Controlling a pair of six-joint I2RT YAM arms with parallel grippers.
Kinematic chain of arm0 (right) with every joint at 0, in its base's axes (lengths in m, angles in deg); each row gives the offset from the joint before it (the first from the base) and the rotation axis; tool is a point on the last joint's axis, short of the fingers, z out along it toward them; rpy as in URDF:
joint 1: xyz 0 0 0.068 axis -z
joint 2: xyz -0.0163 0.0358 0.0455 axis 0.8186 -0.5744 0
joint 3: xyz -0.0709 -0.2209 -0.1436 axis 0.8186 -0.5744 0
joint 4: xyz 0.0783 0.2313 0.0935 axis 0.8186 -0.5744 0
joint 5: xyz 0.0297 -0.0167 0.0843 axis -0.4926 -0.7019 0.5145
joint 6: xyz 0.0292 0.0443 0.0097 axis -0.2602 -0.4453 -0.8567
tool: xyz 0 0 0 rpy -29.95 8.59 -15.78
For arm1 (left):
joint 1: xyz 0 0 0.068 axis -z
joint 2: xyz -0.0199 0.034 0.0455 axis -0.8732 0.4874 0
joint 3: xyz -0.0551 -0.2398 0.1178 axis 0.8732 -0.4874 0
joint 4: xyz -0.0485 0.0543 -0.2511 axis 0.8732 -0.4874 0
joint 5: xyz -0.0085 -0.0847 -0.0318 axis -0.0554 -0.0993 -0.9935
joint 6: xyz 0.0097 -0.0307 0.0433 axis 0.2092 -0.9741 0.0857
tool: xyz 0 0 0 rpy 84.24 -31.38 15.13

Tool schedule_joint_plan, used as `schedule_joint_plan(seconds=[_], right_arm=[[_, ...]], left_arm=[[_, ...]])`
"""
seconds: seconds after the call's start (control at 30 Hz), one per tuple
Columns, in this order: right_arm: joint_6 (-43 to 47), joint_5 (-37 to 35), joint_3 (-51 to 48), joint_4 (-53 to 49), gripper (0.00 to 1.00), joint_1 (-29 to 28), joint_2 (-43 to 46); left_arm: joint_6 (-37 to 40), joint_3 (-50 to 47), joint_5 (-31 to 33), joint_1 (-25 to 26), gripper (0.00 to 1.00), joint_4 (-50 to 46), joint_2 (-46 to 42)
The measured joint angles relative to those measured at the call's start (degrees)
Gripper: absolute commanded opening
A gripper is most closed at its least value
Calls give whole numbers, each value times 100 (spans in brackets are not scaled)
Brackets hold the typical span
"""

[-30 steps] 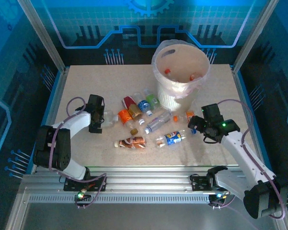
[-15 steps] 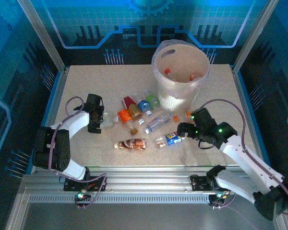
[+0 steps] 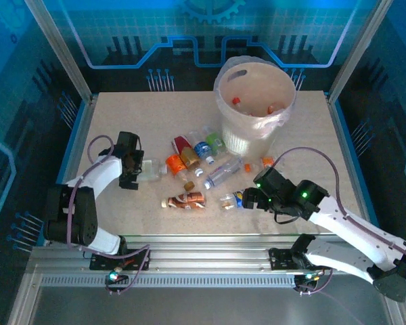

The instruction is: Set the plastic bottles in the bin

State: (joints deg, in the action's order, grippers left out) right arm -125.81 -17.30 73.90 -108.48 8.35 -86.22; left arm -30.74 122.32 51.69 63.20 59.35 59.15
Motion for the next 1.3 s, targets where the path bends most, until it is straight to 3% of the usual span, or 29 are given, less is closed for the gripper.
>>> schedule_joint_plan(seconds=[0.77,1.3], right_arm=[[-291,42,-271,315,100,-26,-413],[-282,337,-424,748,100,-31,-1126]], left_arm=[[146,758,-44,-153,98,-111,1217],[297,787,-149,-221,58,-94,1106]])
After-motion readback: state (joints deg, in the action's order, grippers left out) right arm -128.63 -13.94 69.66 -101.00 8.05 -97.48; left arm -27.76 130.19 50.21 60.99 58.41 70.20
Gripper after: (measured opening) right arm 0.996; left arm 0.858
